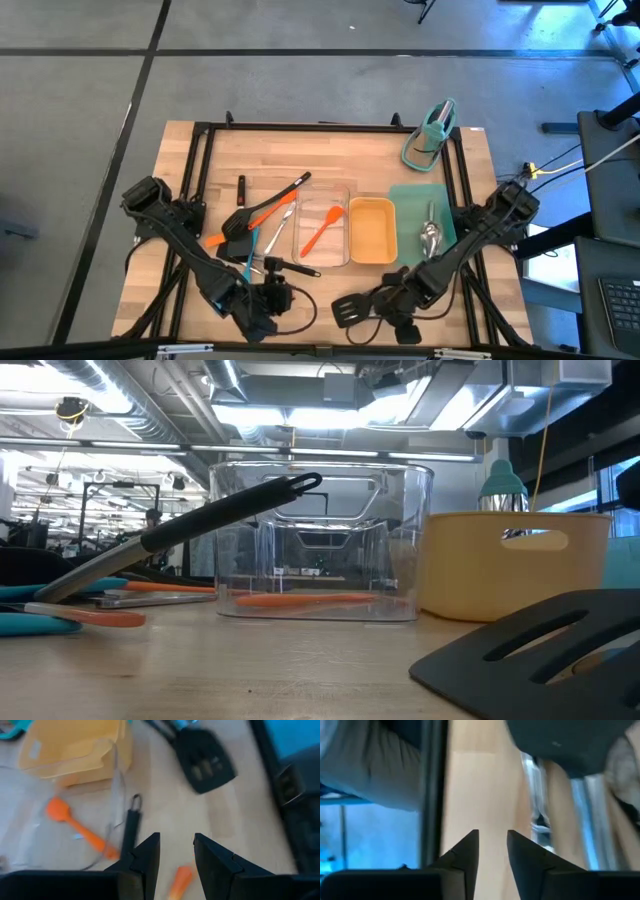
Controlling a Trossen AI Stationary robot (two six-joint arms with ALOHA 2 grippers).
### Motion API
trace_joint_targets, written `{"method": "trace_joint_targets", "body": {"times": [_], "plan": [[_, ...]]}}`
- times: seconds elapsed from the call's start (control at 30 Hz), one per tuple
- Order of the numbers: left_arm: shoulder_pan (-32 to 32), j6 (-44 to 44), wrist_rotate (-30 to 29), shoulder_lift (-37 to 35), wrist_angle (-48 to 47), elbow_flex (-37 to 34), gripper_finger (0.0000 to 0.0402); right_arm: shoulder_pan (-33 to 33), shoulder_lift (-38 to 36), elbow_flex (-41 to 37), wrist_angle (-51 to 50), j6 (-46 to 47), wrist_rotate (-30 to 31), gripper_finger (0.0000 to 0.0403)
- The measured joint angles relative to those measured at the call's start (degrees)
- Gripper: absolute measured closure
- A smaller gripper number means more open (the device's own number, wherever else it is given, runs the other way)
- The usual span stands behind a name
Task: Pick & Place Kitchen Items
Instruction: Put the silver table knife into the yellow bin
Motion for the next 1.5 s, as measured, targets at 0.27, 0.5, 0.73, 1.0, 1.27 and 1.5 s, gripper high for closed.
{"method": "trace_joint_targets", "body": {"times": [0.27, 0.5, 0.73, 1.0, 1.27, 1.5], "plan": [[-4.39, 11.46, 2.60, 0.20, 23.58, 0.00, 0.0286, 2.70, 0.00, 0.00, 4.56, 1.01, 7.84, 0.0304], [-6.72, 14.83, 4.71, 0.28, 32.66, 0.00, 0.0286, 3.62, 1.20, 0.00, 4.24, 3.51, 16.33, 0.0304], [-7.70, 13.60, 4.69, 1.44, 36.64, 0.00, 0.0286, 3.02, 3.99, 0.00, 4.11, 6.04, 19.31, 0.0304], [-7.91, 13.42, 6.08, 5.27, 43.10, 0.04, 0.0286, 2.46, 6.66, 2.73, 0.12, 7.64, 26.98, 0.0308], [-7.76, 11.90, 6.72, 6.80, 44.21, 0.04, 0.0286, 2.37, 6.70, 10.14, -12.00, 7.13, 36.94, 0.0337], [-8.26, 11.85, 6.72, 6.80, 44.62, 0.04, 0.0286, 1.94, 6.69, 11.37, -12.58, 7.15, 37.02, 0.0338]]}}
